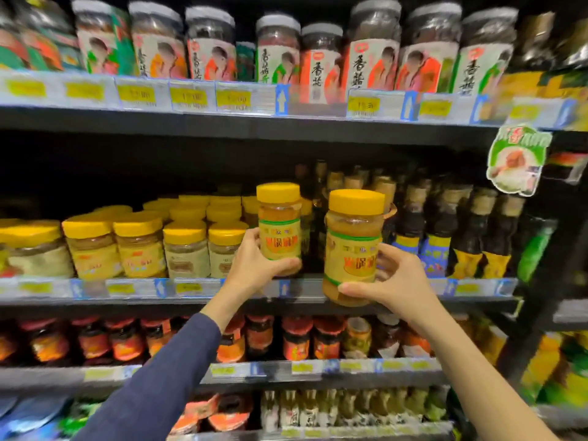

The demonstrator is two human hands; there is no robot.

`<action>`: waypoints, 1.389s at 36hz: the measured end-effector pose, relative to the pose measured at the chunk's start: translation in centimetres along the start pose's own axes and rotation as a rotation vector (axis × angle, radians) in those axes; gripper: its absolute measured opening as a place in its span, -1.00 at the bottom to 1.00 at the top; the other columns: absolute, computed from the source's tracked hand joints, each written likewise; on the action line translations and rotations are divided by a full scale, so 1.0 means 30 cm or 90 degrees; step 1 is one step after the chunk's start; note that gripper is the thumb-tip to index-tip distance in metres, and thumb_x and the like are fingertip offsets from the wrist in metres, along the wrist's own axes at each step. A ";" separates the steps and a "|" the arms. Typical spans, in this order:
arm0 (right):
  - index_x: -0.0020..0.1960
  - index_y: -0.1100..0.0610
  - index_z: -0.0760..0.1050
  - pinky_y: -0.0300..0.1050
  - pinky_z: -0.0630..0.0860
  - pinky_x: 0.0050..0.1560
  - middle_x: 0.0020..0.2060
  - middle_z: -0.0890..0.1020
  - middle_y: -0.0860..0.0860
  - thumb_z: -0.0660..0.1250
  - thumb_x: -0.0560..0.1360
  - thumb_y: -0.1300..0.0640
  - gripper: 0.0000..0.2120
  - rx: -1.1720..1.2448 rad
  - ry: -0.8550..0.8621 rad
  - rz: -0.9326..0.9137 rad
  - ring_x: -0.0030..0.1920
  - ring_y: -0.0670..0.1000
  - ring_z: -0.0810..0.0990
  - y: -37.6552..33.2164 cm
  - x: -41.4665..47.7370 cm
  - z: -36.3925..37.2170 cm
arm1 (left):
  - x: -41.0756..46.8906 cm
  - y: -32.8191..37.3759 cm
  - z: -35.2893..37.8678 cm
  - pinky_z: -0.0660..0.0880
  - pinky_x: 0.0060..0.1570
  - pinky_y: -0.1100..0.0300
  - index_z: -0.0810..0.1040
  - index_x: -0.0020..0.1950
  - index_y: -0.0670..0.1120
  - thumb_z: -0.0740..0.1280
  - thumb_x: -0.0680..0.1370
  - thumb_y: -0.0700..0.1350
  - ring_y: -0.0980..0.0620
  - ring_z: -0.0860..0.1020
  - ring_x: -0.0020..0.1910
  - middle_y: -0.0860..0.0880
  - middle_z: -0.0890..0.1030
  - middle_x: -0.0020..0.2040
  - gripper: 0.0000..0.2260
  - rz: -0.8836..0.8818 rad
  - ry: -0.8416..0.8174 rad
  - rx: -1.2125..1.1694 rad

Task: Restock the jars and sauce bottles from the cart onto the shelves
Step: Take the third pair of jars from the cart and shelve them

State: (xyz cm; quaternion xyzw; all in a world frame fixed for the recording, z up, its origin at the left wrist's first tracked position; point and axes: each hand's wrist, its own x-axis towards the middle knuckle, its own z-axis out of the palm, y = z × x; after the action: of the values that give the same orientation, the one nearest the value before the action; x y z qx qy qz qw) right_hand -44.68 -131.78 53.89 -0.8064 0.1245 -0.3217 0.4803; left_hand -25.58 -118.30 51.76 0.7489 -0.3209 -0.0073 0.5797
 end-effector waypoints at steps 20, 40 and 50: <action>0.17 0.08 0.50 -0.19 0.61 0.02 0.04 0.66 -0.04 0.59 0.01 0.07 -0.27 0.087 -0.076 -0.005 0.03 -0.10 0.65 0.073 0.107 0.039 | 0.061 -0.046 0.023 0.51 0.16 0.05 0.15 0.29 -0.21 0.51 0.38 -0.03 -0.03 0.49 0.22 -0.11 0.48 0.21 -0.31 -0.046 -0.098 0.213; 0.17 0.05 0.48 -0.20 0.60 0.05 0.06 0.64 -0.05 0.58 -0.01 0.05 -0.25 0.122 -0.072 0.010 0.08 -0.07 0.63 0.094 0.106 0.051 | 0.087 -0.045 0.023 0.51 0.07 0.14 0.34 0.25 -0.18 0.57 0.28 -0.02 -0.03 0.51 0.16 -0.06 0.52 0.17 -0.33 -0.096 -0.100 0.315; 0.12 0.00 0.49 -0.17 0.60 0.06 0.05 0.64 -0.06 0.58 -0.03 0.04 -0.28 0.118 -0.074 0.019 0.08 -0.06 0.63 0.104 0.096 0.047 | 0.083 -0.037 0.029 0.58 0.02 0.00 0.57 0.08 -0.16 0.59 0.21 0.11 -0.06 0.60 0.01 -0.09 0.65 0.01 -0.43 -0.067 -0.066 0.394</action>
State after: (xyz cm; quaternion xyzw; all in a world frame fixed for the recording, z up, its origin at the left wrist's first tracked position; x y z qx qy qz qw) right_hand -41.25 -133.86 51.89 -0.7740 0.0778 -0.2772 0.5639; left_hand -23.40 -120.14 51.40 0.9038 -0.2979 0.0227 0.3063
